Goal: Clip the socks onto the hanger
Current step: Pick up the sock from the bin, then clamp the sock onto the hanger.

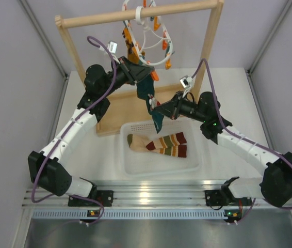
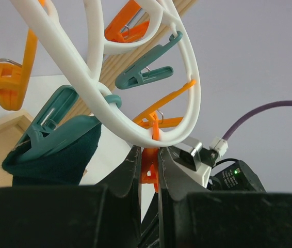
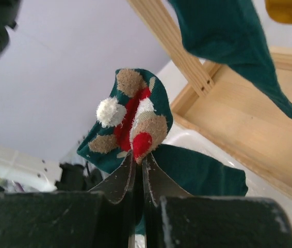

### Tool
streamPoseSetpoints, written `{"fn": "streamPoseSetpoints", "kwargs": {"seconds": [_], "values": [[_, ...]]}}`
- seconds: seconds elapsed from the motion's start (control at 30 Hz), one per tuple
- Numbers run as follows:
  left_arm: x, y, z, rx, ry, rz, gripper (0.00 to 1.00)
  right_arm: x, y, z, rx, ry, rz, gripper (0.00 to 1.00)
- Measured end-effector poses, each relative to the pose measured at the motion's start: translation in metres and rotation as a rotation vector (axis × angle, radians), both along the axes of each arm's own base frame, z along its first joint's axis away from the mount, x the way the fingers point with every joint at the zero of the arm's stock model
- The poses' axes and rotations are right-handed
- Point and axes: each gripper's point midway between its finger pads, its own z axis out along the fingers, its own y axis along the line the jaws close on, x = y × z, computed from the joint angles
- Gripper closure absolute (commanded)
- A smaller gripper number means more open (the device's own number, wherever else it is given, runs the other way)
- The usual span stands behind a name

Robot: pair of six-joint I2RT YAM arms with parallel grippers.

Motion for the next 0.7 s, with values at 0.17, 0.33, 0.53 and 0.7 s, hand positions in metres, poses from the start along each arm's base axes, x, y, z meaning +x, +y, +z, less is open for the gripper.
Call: {"fn": "streamPoseSetpoints", "kwargs": {"seconds": [0.17, 0.33, 0.53, 0.7], "values": [[-0.002, -0.001, 0.001, -0.023, 0.008, -0.018, 1.00, 0.019, -0.012, 0.021, 0.098, 0.058, -0.094, 1.00], [-0.002, 0.000, 0.001, -0.031, 0.007, -0.020, 1.00, 0.046, -0.030, 0.042, 0.154, 0.061, -0.221, 1.00], [-0.002, 0.000, 0.001, -0.034, 0.007, -0.025, 1.00, 0.056, -0.037, 0.046, 0.168, 0.070, -0.290, 1.00], [-0.002, -0.001, 0.001, -0.038, 0.012, -0.027, 1.00, 0.056, -0.038, 0.047, 0.174, 0.076, -0.293, 1.00]]}}
